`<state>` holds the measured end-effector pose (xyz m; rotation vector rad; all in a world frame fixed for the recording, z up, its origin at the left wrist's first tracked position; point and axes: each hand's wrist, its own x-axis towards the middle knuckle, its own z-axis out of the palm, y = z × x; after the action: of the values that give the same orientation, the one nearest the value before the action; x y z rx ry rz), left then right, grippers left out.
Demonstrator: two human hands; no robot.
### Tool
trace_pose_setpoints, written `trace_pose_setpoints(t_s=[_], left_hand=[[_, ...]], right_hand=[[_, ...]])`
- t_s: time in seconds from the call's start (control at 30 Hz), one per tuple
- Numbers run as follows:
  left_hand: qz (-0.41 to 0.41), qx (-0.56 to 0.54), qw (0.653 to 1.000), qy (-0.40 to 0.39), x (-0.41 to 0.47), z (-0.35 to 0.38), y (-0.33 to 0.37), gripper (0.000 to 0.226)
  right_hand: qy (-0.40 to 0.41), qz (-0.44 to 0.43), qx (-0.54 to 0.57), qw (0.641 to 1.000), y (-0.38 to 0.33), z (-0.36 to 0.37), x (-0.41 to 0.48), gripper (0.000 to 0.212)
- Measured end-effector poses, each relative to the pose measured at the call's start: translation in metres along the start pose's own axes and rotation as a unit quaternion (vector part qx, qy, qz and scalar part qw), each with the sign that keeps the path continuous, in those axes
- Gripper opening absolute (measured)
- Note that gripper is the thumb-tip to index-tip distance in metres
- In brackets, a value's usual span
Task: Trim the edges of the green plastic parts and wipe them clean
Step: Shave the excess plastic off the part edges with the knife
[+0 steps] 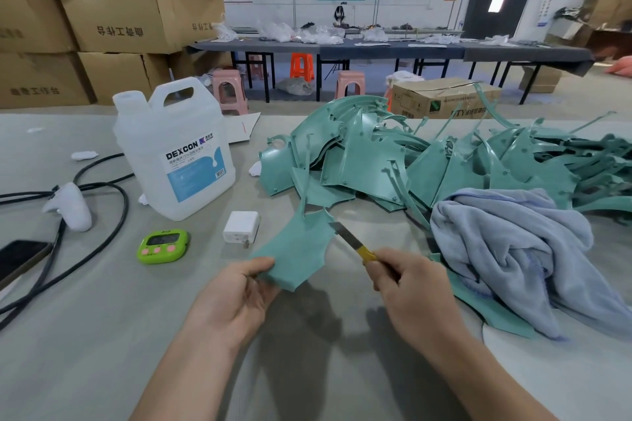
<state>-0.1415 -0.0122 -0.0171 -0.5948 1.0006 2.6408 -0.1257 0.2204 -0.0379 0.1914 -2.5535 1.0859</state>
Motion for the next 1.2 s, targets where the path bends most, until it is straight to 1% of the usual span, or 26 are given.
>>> trace_pose_setpoints(t_s=[0.13, 0.23, 0.37, 0.5, 0.6, 0.67, 0.73, 0.8, 0.87, 0.93, 1.0, 1.07, 1.1, 1.13, 1.17, 1.2], left_hand=[[-0.01, -0.024, 1.0, -0.01, -0.001, 0.001, -0.002, 0.025], [-0.018, -0.032, 0.999, -0.019, -0.002, 0.003, -0.002, 0.023], [-0.021, -0.041, 0.999, -0.014, -0.002, 0.003, 0.0, 0.021], [-0.027, -0.05, 0.998, -0.01, -0.004, 0.003, 0.005, 0.022], [-0.028, -0.051, 0.998, -0.01, -0.006, 0.004, 0.007, 0.022], [-0.027, -0.048, 0.998, -0.005, -0.007, 0.003, 0.007, 0.023], [-0.027, -0.046, 0.999, -0.004, -0.008, 0.004, 0.007, 0.025], [-0.035, -0.035, 0.999, -0.001, -0.011, 0.006, 0.007, 0.028], [-0.05, -0.021, 0.999, 0.0, -0.015, 0.01, 0.006, 0.025], [-0.054, -0.007, 0.998, 0.008, -0.018, 0.014, 0.004, 0.02], [-0.048, -0.002, 0.999, 0.01, -0.02, 0.016, 0.004, 0.02], [-0.043, 0.0, 0.999, 0.009, -0.022, 0.017, 0.004, 0.02], [-0.039, 0.002, 0.999, 0.015, -0.022, 0.017, 0.004, 0.019], [-0.033, 0.007, 0.999, 0.025, -0.022, 0.017, 0.003, 0.017], [-0.028, 0.012, 0.999, 0.034, -0.021, 0.018, 0.003, 0.016], [-0.026, 0.015, 0.999, 0.037, -0.021, 0.019, 0.003, 0.017]], right_hand=[[-0.027, -0.04, -0.046, 0.998, -0.008, 0.001, -0.006, 0.028], [-0.034, -0.08, -0.027, 0.996, -0.016, 0.003, -0.013, 0.023], [-0.032, -0.113, 0.009, 0.993, -0.019, 0.002, -0.016, 0.016], [-0.025, -0.148, 0.028, 0.988, -0.02, -0.004, -0.013, 0.018], [-0.044, -0.185, 0.022, 0.981, -0.021, -0.005, -0.012, 0.019], [-0.062, -0.173, 0.053, 0.982, -0.021, -0.006, -0.012, 0.021], [-0.068, -0.139, 0.095, 0.983, -0.019, -0.006, -0.012, 0.018], [-0.082, -0.104, 0.113, 0.985, -0.018, -0.006, -0.011, 0.021], [-0.083, -0.058, 0.12, 0.988, -0.015, -0.003, -0.008, 0.023], [-0.045, 0.009, 0.138, 0.989, -0.011, -0.002, -0.002, 0.019], [0.005, 0.05, 0.136, 0.989, -0.005, -0.003, 0.004, 0.021], [0.051, 0.055, 0.107, 0.991, -0.001, -0.008, 0.008, 0.027], [0.066, 0.044, 0.107, 0.991, 0.0, -0.009, 0.008, 0.028], [0.067, 0.023, 0.128, 0.989, -0.001, -0.01, 0.006, 0.027], [0.051, 0.0, 0.157, 0.986, -0.003, -0.01, 0.003, 0.023], [0.015, -0.022, 0.174, 0.984, -0.006, -0.009, 0.0, 0.021]])
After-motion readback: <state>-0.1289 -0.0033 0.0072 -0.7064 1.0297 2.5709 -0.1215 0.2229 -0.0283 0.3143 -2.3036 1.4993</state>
